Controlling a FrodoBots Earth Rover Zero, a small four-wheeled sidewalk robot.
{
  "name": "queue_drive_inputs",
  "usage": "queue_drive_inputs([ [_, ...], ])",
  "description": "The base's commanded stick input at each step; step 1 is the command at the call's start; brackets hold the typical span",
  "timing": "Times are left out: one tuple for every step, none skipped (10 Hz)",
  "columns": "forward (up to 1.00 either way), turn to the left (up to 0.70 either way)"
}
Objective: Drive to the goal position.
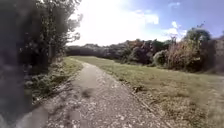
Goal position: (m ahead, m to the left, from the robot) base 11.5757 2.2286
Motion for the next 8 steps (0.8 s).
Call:
queue_drive_inputs([
  [1.0, 0.2],
  [1.0, 0.11],
  [1.0, 0.04],
  [1.0, 0.0],
  [1.0, 0.0],
  [1.0, 0.2],
  [1.0, 0.28],
  [1.0, 0.37],
])
